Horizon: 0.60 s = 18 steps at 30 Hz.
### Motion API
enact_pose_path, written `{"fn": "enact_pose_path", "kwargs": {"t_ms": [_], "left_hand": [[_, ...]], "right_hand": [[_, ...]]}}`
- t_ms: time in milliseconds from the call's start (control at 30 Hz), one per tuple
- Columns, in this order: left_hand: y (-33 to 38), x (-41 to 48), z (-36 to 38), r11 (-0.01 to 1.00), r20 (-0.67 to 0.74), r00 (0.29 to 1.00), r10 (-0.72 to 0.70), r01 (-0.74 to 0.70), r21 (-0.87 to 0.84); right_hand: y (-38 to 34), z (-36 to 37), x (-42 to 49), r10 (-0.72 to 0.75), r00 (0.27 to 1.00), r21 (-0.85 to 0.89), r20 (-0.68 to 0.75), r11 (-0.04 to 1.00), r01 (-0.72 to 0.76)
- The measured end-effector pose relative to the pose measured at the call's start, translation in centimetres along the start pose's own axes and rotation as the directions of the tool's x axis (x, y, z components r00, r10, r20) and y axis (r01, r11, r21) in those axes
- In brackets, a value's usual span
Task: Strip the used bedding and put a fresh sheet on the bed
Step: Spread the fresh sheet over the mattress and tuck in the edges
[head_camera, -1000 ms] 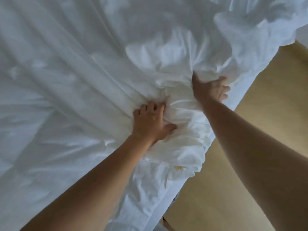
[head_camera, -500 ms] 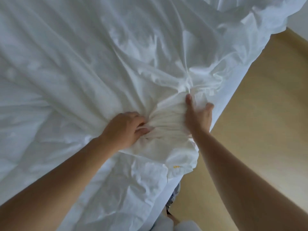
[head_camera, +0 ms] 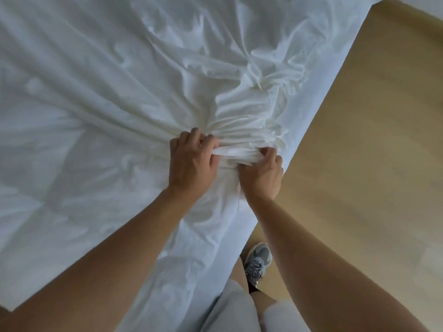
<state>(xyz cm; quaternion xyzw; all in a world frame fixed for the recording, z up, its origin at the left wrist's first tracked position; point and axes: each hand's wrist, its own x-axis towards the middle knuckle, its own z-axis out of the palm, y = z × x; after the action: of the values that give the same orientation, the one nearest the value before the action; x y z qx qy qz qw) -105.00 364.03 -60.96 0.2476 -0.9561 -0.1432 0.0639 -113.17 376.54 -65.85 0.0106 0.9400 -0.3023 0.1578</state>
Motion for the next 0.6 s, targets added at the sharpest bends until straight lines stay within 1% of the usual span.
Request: {"fn": "enact_pose_path", "kwargs": {"t_ms": [33, 67, 100, 133, 167, 200, 233, 267, 300, 333, 367, 400, 433, 467, 533, 600], "left_hand": [[0.2, -1.6, -0.3, 0.996, -0.071, 0.994, -0.086, 0.087, 0.007], [0.3, -3.1, -0.3, 0.976, -0.085, 0.973, -0.217, 0.213, -0.055], [0.4, -4.7, -0.1, 0.92, -0.007, 0.93, -0.367, 0.362, -0.151], [0.6, -6.1, 0.1, 0.824, 0.126, 0.855, -0.502, 0.518, -0.23], [0.8, -7.1, 0.4, 0.677, 0.281, 0.747, -0.603, 0.665, -0.315], [0.8, -7.6, 0.8, 0.489, 0.402, 0.647, -0.647, 0.758, -0.432], [0.8, -7.8, 1.2, 0.286, 0.472, 0.589, -0.656, 0.773, -0.566], [0.8, -7.5, 1.3, 0.099, 0.515, 0.564, -0.646, 0.731, -0.676], [0.8, -6.9, 1.2, -0.057, 0.55, 0.567, -0.613, 0.663, -0.746], [0.7, -6.3, 1.0, -0.196, 0.585, 0.587, -0.56, 0.591, -0.782], [0.5, -5.7, 0.8, -0.322, 0.613, 0.613, -0.499, 0.525, -0.788], [0.2, -5.1, 0.6, -0.431, 0.628, 0.643, -0.438, 0.462, -0.775], [0.1, -4.8, 0.4, -0.511, 0.626, 0.674, -0.392, 0.407, -0.757], [0.0, -4.5, 0.2, -0.572, 0.622, 0.694, -0.364, 0.36, -0.737], [-0.1, -4.0, 0.1, -0.649, 0.632, 0.684, -0.363, 0.3, -0.699], [-0.3, -3.2, 0.1, -0.724, 0.633, 0.672, -0.385, 0.206, -0.658]], "right_hand": [[0.2, -0.3, 0.1, 0.044, 0.999, 0.083, 0.015, 0.996, -0.045], [0.4, -0.5, 0.3, 0.067, 0.997, 0.124, 0.024, 0.99, -0.07], [0.8, -0.7, 0.3, 0.075, 0.996, 0.138, 0.036, 0.987, -0.08], [1.3, -1.1, 0.3, 0.061, 0.997, 0.133, 0.045, 0.989, -0.067], [1.9, -1.5, 0.1, 0.018, 0.999, 0.105, 0.046, 0.994, -0.022], [2.8, -1.8, -0.4, -0.078, 0.996, 0.052, 0.043, 0.996, 0.076], [3.8, -2.0, -1.3, -0.229, 0.973, -0.011, 0.033, 0.973, 0.229], [4.9, -2.2, -2.6, -0.4, 0.916, -0.068, 0.03, 0.913, 0.402], [6.0, -2.3, -4.1, -0.53, 0.847, -0.099, 0.048, 0.841, 0.532], [6.9, -2.3, -5.6, -0.6, 0.797, -0.108, 0.074, 0.789, 0.604], [7.3, -2.2, -6.7, -0.631, 0.77, -0.114, 0.094, 0.762, 0.638], [7.3, -2.0, -7.4, -0.642, 0.76, -0.121, 0.102, 0.751, 0.65], [7.0, -1.7, -7.6, -0.652, 0.749, -0.129, 0.114, 0.738, 0.662], [6.6, -1.6, -7.7, -0.677, 0.724, -0.15, 0.129, 0.709, 0.69], [6.0, -1.8, -7.3, -0.735, 0.655, -0.206, 0.173, 0.624, 0.754], [6.0, -2.8, -6.6, -0.753, 0.61, -0.227, 0.245, 0.567, 0.791]]}}
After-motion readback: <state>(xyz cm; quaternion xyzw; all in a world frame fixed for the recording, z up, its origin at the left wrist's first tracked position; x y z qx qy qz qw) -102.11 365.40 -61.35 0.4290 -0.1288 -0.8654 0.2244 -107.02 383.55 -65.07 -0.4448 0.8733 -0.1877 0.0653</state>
